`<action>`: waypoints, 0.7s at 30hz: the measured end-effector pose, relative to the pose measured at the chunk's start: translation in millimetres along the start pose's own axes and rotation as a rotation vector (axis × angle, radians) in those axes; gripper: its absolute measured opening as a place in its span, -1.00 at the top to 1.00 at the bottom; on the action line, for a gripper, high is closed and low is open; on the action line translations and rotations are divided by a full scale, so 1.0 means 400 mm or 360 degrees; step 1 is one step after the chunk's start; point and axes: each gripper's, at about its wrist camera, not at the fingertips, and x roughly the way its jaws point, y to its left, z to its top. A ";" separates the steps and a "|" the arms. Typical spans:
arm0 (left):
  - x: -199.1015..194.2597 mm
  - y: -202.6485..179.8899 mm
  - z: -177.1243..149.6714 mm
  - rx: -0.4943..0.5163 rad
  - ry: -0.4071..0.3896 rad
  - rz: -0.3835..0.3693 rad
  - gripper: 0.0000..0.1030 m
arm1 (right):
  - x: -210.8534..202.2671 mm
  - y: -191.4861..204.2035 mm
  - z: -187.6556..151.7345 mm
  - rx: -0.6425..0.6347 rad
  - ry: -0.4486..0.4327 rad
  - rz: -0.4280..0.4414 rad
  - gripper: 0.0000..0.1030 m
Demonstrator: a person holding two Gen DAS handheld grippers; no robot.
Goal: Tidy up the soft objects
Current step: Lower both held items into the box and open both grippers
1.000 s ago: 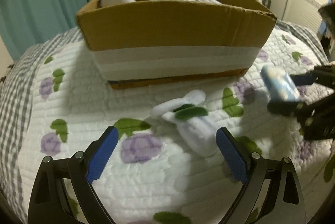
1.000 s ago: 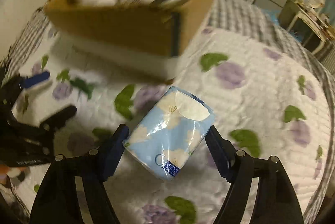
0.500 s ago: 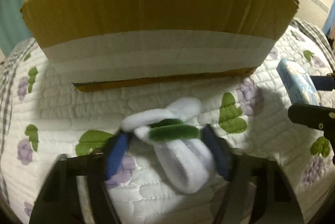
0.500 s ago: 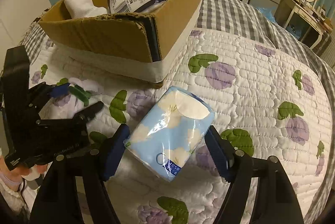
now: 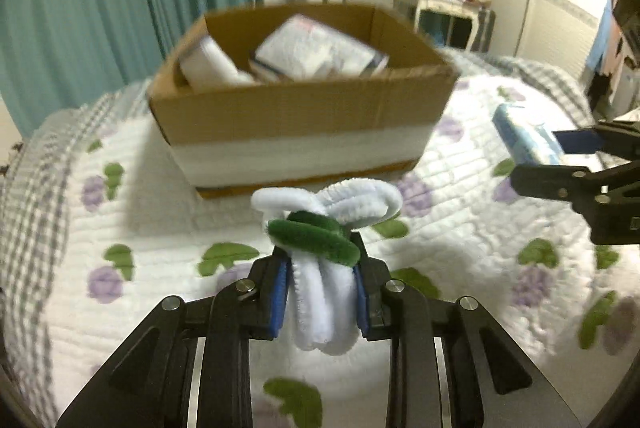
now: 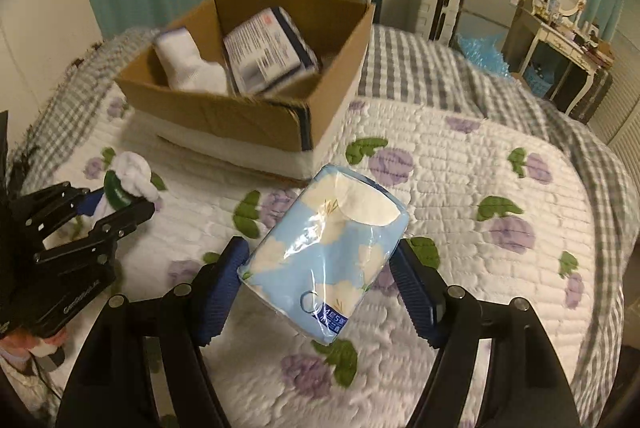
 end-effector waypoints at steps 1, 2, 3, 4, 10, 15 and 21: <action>-0.022 -0.018 0.004 0.0007 -0.0024 0.0000 0.49 | -0.030 0.012 0.003 0.0002 -0.0034 0.0001 -0.39; -0.047 -0.017 0.003 0.0011 -0.0051 0.0001 0.49 | -0.057 0.021 0.006 0.0001 -0.0065 -0.0001 -0.39; -0.076 -0.018 0.007 0.0018 -0.0076 0.0001 0.49 | -0.079 0.030 0.010 0.0000 -0.0090 -0.0002 -0.39; -0.107 -0.019 0.012 0.0025 -0.0103 0.0000 0.49 | -0.112 0.045 0.014 -0.0003 -0.0129 0.0004 -0.39; -0.240 -0.023 0.069 0.0053 -0.0249 0.0025 0.49 | -0.246 0.129 0.038 -0.0059 -0.0272 0.0003 -0.38; -0.336 -0.009 0.107 0.0055 -0.0370 0.0034 0.49 | -0.328 0.167 0.071 -0.0079 -0.0377 0.0013 -0.38; -0.387 0.023 0.155 0.0028 -0.0448 0.0058 0.49 | -0.379 0.179 0.154 -0.0074 -0.0506 0.0039 -0.38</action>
